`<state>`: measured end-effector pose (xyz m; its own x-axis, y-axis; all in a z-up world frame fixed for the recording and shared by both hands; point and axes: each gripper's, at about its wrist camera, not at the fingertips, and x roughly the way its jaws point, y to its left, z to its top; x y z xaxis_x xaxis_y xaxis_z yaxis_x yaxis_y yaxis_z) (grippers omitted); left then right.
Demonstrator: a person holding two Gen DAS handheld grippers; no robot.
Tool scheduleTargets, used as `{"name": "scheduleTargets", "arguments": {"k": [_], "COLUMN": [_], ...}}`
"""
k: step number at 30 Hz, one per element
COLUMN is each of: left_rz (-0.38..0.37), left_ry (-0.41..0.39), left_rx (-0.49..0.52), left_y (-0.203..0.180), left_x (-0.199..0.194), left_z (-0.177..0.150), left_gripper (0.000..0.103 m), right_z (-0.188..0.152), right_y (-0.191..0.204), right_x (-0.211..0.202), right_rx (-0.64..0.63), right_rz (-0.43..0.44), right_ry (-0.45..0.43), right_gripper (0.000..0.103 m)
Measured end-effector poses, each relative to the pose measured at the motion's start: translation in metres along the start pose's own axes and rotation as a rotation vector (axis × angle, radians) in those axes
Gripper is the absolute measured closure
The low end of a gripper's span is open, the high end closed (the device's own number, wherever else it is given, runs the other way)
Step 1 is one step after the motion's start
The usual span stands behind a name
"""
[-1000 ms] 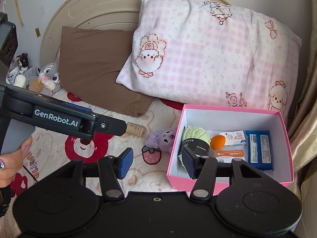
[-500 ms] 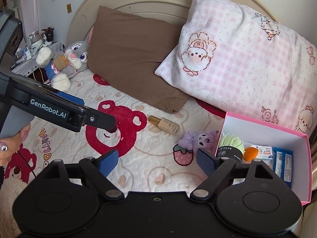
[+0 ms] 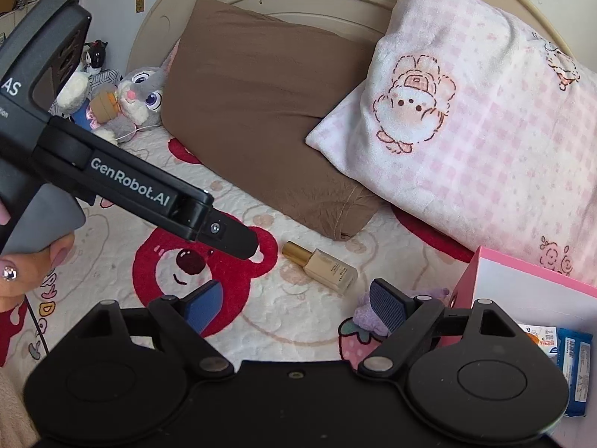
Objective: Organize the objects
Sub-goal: 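Move the left gripper out of the box to the gold-capped foundation bottle, then close the left gripper around the foundation bottle's body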
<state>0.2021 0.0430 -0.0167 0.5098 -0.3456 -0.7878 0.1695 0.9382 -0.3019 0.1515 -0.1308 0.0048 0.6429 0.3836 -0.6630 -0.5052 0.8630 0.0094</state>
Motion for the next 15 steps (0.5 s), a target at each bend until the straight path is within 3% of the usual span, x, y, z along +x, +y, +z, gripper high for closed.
{"name": "scheduleTargets", "arguments": {"k": [3,10,13,15], "left_rz": [-0.002,-0.048,-0.093,-0.081], "left_ry": [0.016,-0.065,-0.066,-0.095], "left_rx": [0.012,0.017,-0.032,-0.027], "left_y": [0.011,0.038,0.055,0.062], "left_x": [0.027,0.075,0.092,0.101], "left_z": [0.006,0.012,0.015,0.018], "left_gripper": [0.005,0.005,0.005,0.005], "right_z": [-0.006,-0.022,-0.029,-0.033], "right_y": [0.001,-0.004,-0.008,-0.011], "right_x": [0.03,0.099,0.124,0.137], "right_rx": [0.009,0.005,0.01,0.034], "right_rz": [-0.005,-0.059,-0.082,-0.103], "right_ry": [-0.006,-0.012,-0.015,0.007], "right_gripper": [0.014,0.014,0.014,0.015]}}
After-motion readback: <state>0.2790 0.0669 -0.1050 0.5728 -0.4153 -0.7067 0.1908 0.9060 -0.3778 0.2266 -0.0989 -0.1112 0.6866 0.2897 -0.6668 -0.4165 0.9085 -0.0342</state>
